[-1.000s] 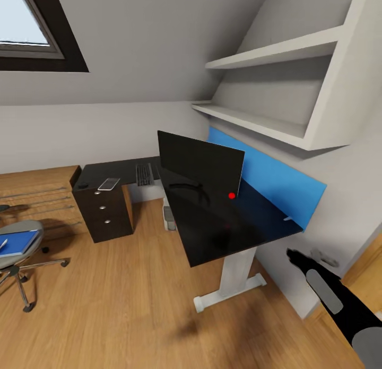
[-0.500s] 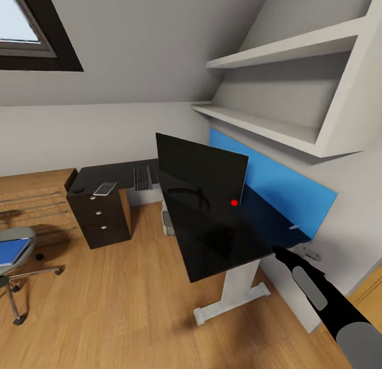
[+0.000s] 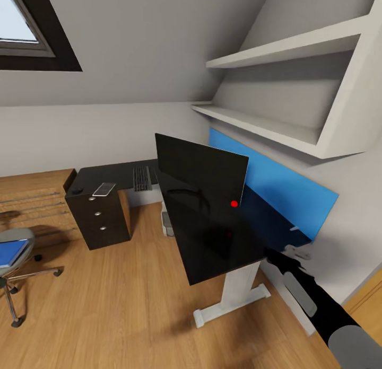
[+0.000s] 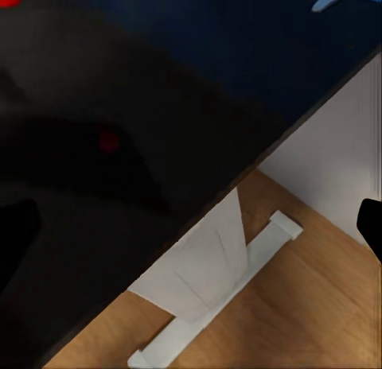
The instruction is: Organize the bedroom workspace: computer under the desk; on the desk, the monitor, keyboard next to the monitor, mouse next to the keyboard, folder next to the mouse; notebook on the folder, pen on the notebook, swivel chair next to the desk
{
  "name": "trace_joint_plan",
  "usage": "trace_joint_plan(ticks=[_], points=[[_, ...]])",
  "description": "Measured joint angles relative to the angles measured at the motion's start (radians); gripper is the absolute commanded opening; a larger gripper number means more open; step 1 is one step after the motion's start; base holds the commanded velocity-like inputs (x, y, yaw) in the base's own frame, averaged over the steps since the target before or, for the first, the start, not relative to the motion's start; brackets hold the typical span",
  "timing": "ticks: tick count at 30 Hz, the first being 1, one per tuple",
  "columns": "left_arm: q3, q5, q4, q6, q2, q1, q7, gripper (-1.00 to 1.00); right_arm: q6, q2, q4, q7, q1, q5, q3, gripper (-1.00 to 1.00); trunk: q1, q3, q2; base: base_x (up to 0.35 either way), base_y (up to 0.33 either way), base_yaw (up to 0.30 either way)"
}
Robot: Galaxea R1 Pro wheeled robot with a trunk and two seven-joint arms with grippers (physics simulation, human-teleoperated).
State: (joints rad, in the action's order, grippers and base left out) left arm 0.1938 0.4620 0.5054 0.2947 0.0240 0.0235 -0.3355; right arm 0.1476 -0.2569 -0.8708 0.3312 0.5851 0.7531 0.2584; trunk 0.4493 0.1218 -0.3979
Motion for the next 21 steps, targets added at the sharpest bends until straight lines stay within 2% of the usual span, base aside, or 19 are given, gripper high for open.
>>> trace_joint_plan(ticks=[5, 10, 16, 21], points=[[0.024, -0.001, -0.028, 0.029, 0.027, 0.0, -0.028, 1.0, 0.028, -0.008, -0.026, 0.028, 0.001, 0.028, -0.005, 1.0, 0.0, 0.0, 0.0, 0.013, 0.0, 0.0], [0.031, -0.003, -0.051, 0.057, 0.032, 0.0, -0.035, 1.0, 0.05, -0.01, -0.03, 0.056, 0.001, 0.056, -0.006, 1.0, 0.0, 0.0, 0.0, 0.171, 0.0, 0.0], [0.033, -0.003, -0.053, 0.088, 0.033, 0.0, -0.035, 1.0, 0.049, -0.011, -0.032, 0.062, 0.001, 0.06, -0.006, 1.0, 0.0, 0.0, 0.0, 0.236, 0.0, 0.0], [0.032, -0.001, -0.054, 0.09, 0.033, 0.0, -0.036, 1.0, 0.026, -0.009, -0.038, 0.062, 0.002, 0.06, -0.006, 1.0, 0.0, 0.0, 0.0, 0.015, -0.033, 0.0]])
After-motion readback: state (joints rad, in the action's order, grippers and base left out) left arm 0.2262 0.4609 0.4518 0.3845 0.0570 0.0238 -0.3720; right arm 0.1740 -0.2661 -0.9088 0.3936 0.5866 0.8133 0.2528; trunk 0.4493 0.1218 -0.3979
